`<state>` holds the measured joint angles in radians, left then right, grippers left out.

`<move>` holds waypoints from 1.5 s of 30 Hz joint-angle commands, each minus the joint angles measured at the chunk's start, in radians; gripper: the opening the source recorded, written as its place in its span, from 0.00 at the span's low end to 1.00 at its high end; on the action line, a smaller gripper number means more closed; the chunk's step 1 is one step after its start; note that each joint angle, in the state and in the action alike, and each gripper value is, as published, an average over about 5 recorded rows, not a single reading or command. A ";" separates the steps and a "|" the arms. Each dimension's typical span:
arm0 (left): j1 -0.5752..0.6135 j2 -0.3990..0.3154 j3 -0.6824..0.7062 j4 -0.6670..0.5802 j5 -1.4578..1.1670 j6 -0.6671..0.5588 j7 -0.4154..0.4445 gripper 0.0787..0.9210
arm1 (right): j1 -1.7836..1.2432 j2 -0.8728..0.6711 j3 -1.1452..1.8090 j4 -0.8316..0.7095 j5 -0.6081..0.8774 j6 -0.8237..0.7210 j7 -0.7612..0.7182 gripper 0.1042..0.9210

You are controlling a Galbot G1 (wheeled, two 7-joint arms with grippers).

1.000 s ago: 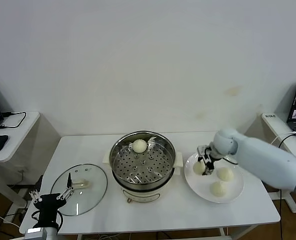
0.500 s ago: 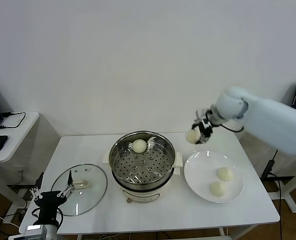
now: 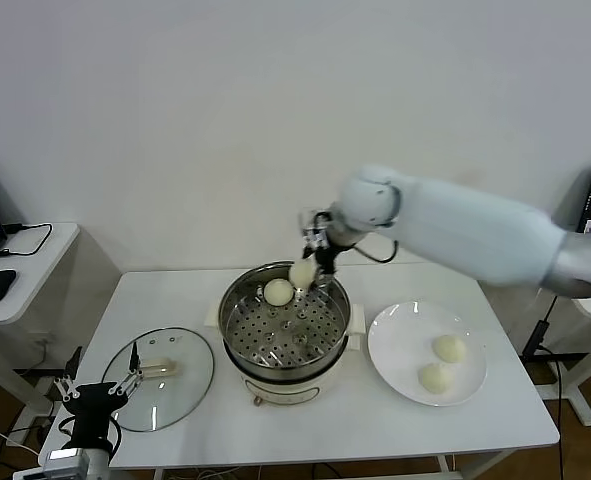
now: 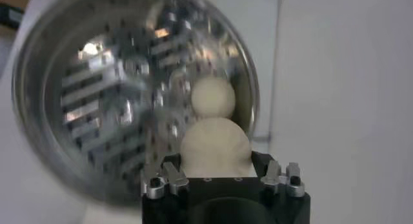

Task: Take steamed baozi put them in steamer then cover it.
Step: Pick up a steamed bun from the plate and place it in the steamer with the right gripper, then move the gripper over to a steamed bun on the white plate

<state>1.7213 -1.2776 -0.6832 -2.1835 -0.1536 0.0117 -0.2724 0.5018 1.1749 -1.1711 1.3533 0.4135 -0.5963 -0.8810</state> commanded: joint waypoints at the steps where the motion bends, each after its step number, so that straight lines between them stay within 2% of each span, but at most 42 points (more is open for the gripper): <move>1: 0.001 -0.004 -0.001 0.005 0.000 -0.002 0.001 0.88 | -0.070 0.216 -0.027 -0.075 0.061 -0.091 0.069 0.70; 8: 0.004 -0.003 -0.004 0.007 -0.004 -0.005 0.000 0.88 | -0.109 0.277 -0.027 -0.143 0.028 -0.107 0.088 0.69; 20: -0.004 0.002 -0.003 0.014 -0.011 -0.007 0.000 0.88 | -0.129 0.263 -0.039 -0.151 0.029 -0.120 0.107 0.70; 23: -0.005 0.004 -0.002 0.014 -0.010 -0.006 0.000 0.88 | -0.113 0.244 -0.029 -0.132 0.051 -0.121 0.105 0.74; 26: -0.005 0.005 -0.002 0.012 -0.010 -0.006 0.000 0.88 | -0.071 0.204 -0.021 -0.105 0.053 -0.114 0.068 0.83; 29: -0.005 0.005 -0.002 0.009 -0.011 -0.005 0.001 0.88 | -0.006 0.131 -0.019 -0.064 0.007 -0.081 -0.027 0.87; 36: -0.004 0.004 0.003 0.002 -0.008 -0.004 0.001 0.88 | 0.122 -0.145 -0.044 0.065 -0.161 0.084 -0.241 0.88; 45: 0.001 0.002 0.022 -0.002 0.007 -0.005 0.001 0.88 | 0.101 -0.547 -0.010 0.254 -0.310 0.252 -0.357 0.88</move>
<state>1.7187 -1.2752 -0.6702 -2.1842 -0.1544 0.0072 -0.2717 0.5707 1.0049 -1.1991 1.4406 0.2550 -0.5057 -1.0848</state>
